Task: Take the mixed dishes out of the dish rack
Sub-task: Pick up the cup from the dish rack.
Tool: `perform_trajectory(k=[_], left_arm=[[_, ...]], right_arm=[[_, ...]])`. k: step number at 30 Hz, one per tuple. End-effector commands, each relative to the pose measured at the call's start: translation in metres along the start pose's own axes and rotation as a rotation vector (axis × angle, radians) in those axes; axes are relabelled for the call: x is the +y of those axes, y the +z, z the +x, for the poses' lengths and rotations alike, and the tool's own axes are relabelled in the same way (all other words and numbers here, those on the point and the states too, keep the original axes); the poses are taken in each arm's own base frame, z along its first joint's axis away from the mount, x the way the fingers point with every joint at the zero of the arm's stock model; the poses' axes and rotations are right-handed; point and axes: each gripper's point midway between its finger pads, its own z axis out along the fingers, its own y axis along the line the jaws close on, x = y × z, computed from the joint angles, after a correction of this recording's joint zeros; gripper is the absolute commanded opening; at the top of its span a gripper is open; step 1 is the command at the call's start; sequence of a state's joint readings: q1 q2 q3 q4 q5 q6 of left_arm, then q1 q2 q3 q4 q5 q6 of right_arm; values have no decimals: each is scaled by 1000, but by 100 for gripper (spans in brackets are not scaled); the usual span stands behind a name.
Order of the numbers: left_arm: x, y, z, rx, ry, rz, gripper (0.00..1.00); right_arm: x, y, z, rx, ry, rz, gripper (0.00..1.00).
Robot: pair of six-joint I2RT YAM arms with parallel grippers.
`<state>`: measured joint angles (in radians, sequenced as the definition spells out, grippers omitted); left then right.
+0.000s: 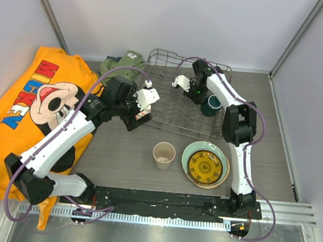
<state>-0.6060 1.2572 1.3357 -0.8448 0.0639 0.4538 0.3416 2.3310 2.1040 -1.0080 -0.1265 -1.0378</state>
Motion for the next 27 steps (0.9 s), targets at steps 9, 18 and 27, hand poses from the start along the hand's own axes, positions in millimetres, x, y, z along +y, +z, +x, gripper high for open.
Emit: perform_trajectory(k=[9, 18, 27], left_arm=[[2, -10, -19, -110, -2, -8, 100], [-1, -11, -16, -113, -5, -2, 100], [-2, -10, -15, -114, -3, -1, 100]], right_arm=[[-17, -76, -32, -22, -45, 156, 1], [-14, -80, -27, 16, -52, 164, 1], [-18, -96, -33, -8, -48, 198, 1]])
